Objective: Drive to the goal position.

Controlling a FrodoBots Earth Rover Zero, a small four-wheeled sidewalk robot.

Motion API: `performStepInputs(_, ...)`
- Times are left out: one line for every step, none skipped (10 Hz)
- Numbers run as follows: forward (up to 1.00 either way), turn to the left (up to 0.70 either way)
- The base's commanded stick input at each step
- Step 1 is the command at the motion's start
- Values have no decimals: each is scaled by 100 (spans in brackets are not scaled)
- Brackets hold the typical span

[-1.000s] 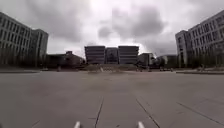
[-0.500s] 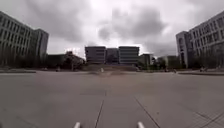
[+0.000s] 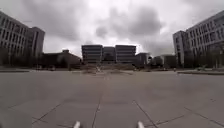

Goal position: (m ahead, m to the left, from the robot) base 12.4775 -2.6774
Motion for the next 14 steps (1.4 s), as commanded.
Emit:
performStepInputs(100, -40)
performStepInputs(100, -40)
performStepInputs(100, -40)
performStepInputs(100, -40)
performStepInputs(100, -40)
performStepInputs(100, -40)
performStepInputs(100, -36)
performStepInputs(100, -18)
performStepInputs(100, -7)
performStepInputs(100, 0)
performStepInputs(100, 0)
performStepInputs(100, 0)
performStepInputs(100, 0)
performStepInputs(100, 0)
